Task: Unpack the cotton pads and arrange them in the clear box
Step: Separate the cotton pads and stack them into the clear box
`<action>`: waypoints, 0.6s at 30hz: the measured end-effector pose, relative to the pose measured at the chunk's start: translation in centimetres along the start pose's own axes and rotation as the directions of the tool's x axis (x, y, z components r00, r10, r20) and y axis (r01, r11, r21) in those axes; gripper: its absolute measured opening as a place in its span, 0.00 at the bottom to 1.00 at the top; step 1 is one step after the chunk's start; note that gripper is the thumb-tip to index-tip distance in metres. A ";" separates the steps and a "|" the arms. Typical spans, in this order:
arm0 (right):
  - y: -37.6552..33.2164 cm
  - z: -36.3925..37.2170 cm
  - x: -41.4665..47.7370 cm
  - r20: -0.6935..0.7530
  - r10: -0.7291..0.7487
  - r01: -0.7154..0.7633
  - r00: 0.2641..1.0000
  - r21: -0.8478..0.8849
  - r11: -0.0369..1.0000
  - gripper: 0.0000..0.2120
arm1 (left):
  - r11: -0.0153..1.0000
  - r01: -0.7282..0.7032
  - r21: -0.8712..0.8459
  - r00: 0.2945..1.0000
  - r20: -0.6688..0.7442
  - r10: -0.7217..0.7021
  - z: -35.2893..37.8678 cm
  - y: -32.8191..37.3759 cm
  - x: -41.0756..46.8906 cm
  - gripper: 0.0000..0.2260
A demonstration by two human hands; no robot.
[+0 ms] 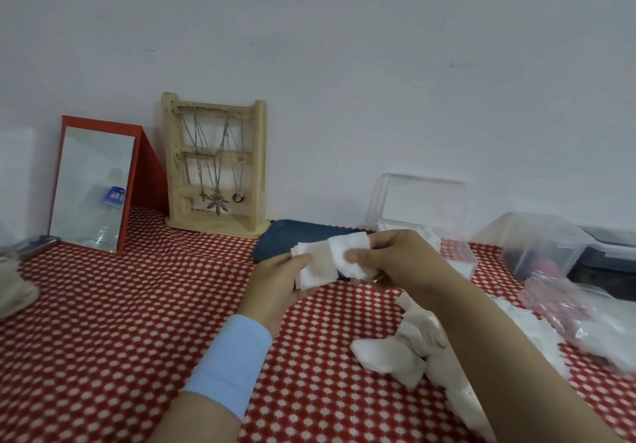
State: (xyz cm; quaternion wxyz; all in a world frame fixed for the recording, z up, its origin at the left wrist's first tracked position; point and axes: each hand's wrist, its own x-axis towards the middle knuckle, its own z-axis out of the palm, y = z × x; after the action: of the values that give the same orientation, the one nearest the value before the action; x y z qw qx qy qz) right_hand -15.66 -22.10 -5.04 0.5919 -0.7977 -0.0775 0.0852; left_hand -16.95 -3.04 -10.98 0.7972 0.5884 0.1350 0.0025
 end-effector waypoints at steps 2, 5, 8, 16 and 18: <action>0.2 -0.2 0.0 -0.017 0.043 -0.043 0.999 0.010 0.999 0.09 | 0.999 0.027 -0.047 0.998 0.059 -0.024 0.4 -0.2 -0.3 0.08; 0.5 -0.3 0.3 -0.038 0.074 -0.073 0.997 0.020 0.997 0.11 | 0.998 0.028 -0.055 0.994 0.107 -0.022 1.0 -0.5 -0.5 0.09; 0.5 -0.1 0.5 -0.053 0.025 -0.024 0.998 0.023 0.999 0.11 | 1.000 0.006 -0.025 0.995 0.098 -0.003 1.3 -0.8 -0.6 0.09; 0.6 1.4 0.8 -0.118 -0.115 0.076 0.986 -0.289 0.954 0.09 | 0.993 0.082 -0.080 0.982 0.178 -0.067 2.0 -0.6 -0.3 0.14; 0.7 1.3 0.8 -0.137 -0.109 0.061 0.985 -0.315 0.947 0.10 | 0.995 0.069 -0.074 0.973 0.226 -0.051 1.9 -0.4 -0.6 0.15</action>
State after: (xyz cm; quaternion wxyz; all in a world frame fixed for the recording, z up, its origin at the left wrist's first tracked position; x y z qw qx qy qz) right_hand -15.16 -20.88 -6.13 0.4671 -0.8806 -0.0789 -0.0150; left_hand -17.20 -5.01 -10.75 0.8303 0.5478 0.0618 -0.0823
